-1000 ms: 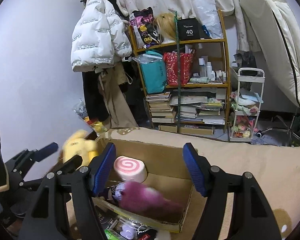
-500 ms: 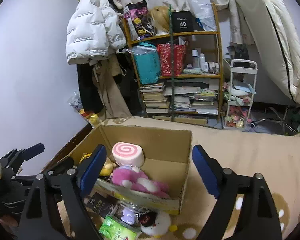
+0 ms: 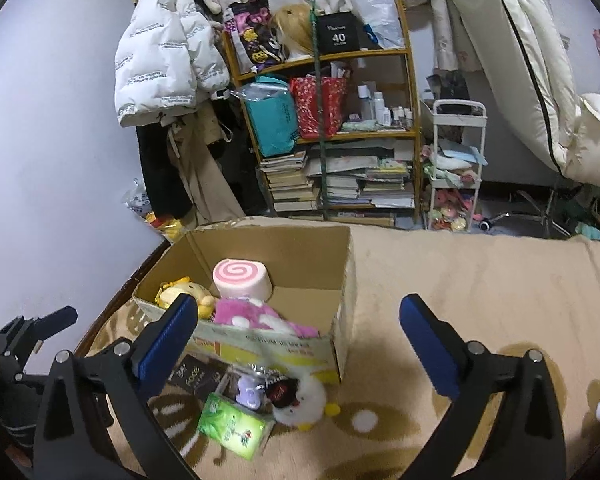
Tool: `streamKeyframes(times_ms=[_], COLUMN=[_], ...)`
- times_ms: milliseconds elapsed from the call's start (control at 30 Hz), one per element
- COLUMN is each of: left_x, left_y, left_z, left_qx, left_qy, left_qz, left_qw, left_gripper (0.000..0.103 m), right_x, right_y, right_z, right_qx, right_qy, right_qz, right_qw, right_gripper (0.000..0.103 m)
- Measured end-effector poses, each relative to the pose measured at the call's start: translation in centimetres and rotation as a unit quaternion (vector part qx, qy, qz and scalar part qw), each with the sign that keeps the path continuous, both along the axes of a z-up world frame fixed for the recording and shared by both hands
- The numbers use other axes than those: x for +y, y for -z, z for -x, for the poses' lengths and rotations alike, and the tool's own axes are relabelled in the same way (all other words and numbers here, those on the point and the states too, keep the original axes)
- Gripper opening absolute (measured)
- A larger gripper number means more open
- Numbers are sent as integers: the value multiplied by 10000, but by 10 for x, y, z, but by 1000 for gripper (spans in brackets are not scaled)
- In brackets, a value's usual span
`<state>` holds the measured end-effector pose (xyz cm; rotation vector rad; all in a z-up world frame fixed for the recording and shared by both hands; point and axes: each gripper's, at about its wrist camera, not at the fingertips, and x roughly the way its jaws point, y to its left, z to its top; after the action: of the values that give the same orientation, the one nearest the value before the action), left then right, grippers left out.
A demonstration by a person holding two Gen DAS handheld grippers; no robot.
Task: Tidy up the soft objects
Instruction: 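Move the left tool to the green tissue pack while the right tool approaches the white penguin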
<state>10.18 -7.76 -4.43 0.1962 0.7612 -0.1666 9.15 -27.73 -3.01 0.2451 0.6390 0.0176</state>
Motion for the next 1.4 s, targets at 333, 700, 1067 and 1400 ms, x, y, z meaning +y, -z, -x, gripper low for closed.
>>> streamKeyframes(times_ms=[333, 700, 1067, 1400], left_x=[4, -1, -12, -20], left_y=[9, 32, 55, 68], left_z=[24, 25, 15, 8], left_qx=[207, 393, 690, 854], left_qy=[9, 42, 228, 325], left_qz=[-25, 30, 211, 227], left_qw=[9998, 9992, 9971, 9956], left_gripper=[91, 91, 91, 91], right_x=[-9, 1, 2, 6], right_y=[8, 28, 46, 62], right_z=[16, 9, -8, -22], right_qx=[351, 690, 999, 1230], right_qy=[172, 36, -38, -107], right_qz=[-139, 41, 57, 107], right_qw=[9991, 9976, 9950, 9923], right_gripper=[103, 103, 103, 103])
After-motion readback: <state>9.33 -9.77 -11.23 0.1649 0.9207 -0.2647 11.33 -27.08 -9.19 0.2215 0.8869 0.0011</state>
